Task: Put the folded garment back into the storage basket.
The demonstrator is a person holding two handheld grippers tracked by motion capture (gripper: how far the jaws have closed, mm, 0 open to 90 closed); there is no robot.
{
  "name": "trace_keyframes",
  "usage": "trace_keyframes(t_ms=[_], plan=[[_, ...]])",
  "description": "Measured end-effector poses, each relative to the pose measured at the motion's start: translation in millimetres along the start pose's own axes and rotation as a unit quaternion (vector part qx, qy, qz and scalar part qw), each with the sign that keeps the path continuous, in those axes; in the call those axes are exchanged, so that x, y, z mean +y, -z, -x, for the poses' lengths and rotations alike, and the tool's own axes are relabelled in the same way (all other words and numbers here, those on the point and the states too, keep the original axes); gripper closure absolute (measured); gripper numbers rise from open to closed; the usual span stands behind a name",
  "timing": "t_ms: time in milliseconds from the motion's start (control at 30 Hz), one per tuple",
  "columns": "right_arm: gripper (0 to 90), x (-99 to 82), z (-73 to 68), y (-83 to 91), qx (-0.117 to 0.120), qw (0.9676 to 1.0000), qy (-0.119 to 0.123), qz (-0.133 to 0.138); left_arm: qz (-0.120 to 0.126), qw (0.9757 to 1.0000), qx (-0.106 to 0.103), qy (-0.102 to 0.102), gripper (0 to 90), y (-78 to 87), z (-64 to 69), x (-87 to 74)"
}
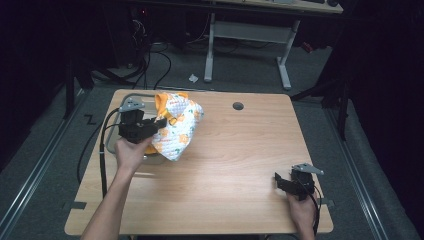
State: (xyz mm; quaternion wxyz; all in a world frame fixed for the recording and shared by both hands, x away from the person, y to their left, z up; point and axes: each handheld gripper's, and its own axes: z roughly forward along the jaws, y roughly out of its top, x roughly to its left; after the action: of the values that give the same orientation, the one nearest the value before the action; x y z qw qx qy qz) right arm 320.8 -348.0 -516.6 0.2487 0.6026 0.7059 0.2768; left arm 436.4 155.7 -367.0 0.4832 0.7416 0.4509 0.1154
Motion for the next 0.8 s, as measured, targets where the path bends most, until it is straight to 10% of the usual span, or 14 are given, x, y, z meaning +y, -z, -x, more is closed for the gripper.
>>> trace_keyframes(t_ms=[800], plan=[[29.2,0.0,0.0,0.0,-0.001,1.0,0.001,0.0,0.018,0.9977,0.061,0.024,76.1,14.8,-32.7,-3.1]])
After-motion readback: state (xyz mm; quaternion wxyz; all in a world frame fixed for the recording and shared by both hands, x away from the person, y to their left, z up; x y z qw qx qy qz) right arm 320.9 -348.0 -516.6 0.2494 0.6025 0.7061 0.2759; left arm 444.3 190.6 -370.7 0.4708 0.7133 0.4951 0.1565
